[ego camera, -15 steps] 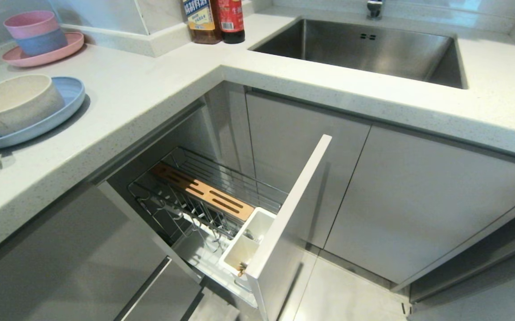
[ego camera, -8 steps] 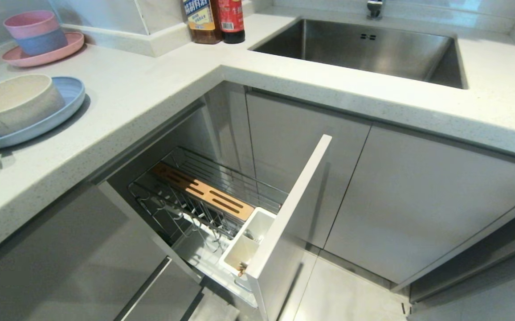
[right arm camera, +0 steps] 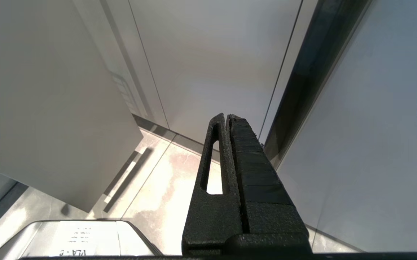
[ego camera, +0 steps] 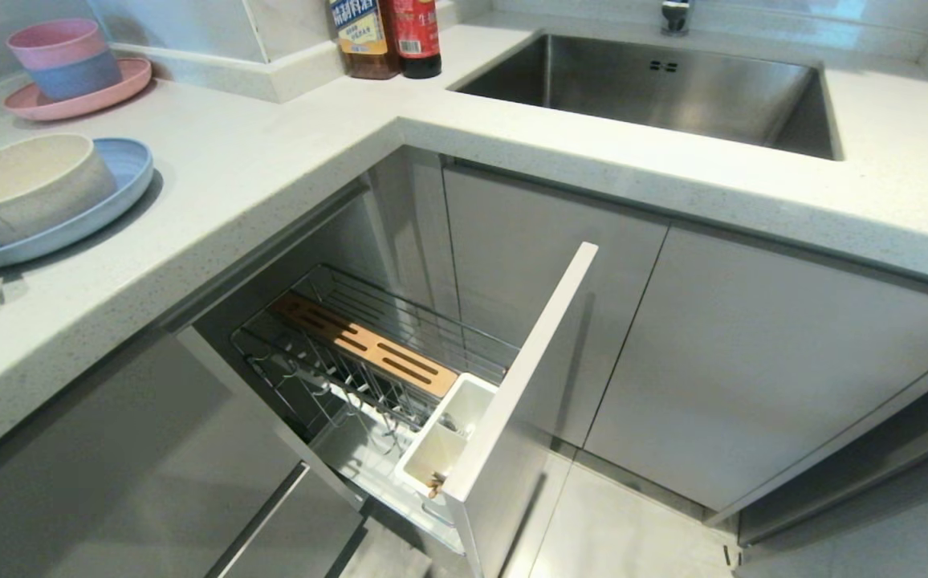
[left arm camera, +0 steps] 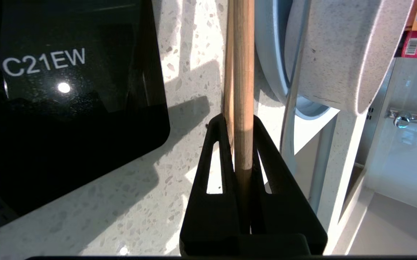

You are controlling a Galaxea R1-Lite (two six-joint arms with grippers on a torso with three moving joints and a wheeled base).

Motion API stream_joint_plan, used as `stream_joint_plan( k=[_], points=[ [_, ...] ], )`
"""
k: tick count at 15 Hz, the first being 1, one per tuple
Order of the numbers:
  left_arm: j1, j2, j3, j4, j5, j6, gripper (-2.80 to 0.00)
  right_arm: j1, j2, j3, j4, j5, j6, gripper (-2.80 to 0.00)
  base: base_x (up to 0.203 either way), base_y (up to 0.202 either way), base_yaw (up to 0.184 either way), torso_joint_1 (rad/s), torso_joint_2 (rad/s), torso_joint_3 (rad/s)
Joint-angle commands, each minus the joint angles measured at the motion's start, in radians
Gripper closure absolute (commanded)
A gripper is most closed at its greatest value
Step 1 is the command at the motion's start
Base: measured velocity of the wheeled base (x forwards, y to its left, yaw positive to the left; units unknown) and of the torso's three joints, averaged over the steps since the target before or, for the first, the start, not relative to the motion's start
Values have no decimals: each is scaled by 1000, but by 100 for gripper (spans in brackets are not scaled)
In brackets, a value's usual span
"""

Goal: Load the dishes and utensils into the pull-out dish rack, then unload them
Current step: Close the cupboard

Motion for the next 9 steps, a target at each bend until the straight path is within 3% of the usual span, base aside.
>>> stream_joint_plan(
  k=[1,2,9],
  points=[
    [7,-8,-1,4,6,-3,0,0,0,2,0,0,0,0,0,0,0,0,0,0],
    [7,-13,1,4,15,-2,-280,0,0,2,0,0,0,0,0,0,0,0,0,0],
    [16,-24,-3,5,50,-5,-280,0,0,2,0,0,0,0,0,0,0,0,0,0]
  ],
)
